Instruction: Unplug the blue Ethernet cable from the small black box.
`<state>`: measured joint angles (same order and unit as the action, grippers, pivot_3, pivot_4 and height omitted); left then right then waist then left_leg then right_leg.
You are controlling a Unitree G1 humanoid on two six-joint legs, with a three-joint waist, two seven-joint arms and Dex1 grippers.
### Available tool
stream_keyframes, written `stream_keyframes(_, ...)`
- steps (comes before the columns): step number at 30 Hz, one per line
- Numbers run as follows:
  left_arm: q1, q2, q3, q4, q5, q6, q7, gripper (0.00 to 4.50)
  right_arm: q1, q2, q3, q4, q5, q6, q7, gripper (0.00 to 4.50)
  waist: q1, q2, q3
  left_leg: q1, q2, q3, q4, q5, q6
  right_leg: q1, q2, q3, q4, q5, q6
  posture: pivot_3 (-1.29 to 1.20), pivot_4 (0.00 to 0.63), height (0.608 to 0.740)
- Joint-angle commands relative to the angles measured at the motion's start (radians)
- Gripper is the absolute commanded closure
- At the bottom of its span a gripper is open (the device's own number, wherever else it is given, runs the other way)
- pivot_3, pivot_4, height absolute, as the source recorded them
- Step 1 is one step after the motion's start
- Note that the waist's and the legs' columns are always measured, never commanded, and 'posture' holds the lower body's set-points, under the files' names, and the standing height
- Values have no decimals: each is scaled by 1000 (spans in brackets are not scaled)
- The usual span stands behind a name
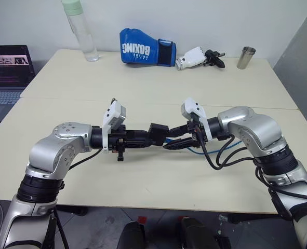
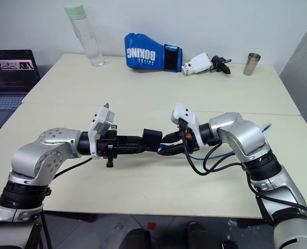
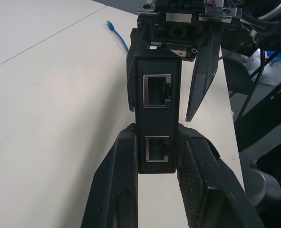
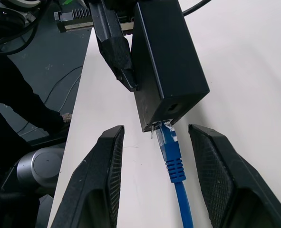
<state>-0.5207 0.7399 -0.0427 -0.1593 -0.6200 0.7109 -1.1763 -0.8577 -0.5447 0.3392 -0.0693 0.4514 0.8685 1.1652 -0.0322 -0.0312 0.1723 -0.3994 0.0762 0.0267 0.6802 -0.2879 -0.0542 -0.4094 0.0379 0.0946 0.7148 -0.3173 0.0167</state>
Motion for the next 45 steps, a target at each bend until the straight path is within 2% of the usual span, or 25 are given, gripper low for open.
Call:
stream_keyframes(1, -15, 11, 8, -43, -11, -9, -16, 3725, -34, 1, -3, -7, -4, -17, 17, 2957, 0, 0, 0, 0, 0, 0, 0, 0, 0, 0, 0, 0, 0, 0, 0, 0, 150, 740)
stream_keyframes(6, -13, 10, 8, -53, -14, -1, -19, 3725, -40, 5, 1, -2, -6, -20, 27, 4119, 0, 0, 0, 0, 0, 0, 0, 0, 0, 0, 0, 0, 0, 0, 0, 0, 150, 740)
stream_keyframes(19, -18, 8, 23, -53, -31, 15, -23, 3725, -39, -8, 16, 10, -20, -29, 65, 4123, 0, 0, 0, 0, 0, 0, 0, 0, 0, 0, 0, 0, 0, 0, 0, 0, 150, 740)
stream_keyframes(25, -22, 24, 65, -33, -82, 69, -33, 3725, -24, -44, 15, 38, -31, -43, 103, 4152, 0, 0, 0, 0, 0, 0, 0, 0, 0, 0, 0, 0, 0, 0, 0, 0, 150, 740)
stream_keyframes(27, -20, 34, 82, -25, -99, 87, -35, 3725, -17, -59, 11, 44, -31, -41, 114, 4446, 0, 0, 0, 0, 0, 0, 0, 0, 0, -1, 0, 0, 0, 0, 0, 0, 150, 740)
stream_keyframes(36, 16, 89, 147, 10, -90, 82, -22, 3725, 50, -150, -30, 40, -33, -32, 118, 4442, 0, 0, 1, 0, 0, 0, 0, 0, 0, -1, 0, 0, 0, 0, 0, 0, 150, 740)
stream_keyframes(39, 32, 101, 171, 23, -74, 68, -1, 3725, 67, -152, -89, 103, -63, -61, 30, 4442, 0, 0, 1, 0, 0, 0, 0, 0, 0, -1, 0, 0, 0, 0, 0, 0, 150, 740)
stream_keyframes(45, 62, 66, 164, -1, -52, 42, 66, 3725, -31, 4, -216, 484, -250, -266, -441, 4442, -5, 0, 1, 0, 0, 2, 0, 0, 0, -1, 0, 2, 1, 0, 0, 0, 150, 740)
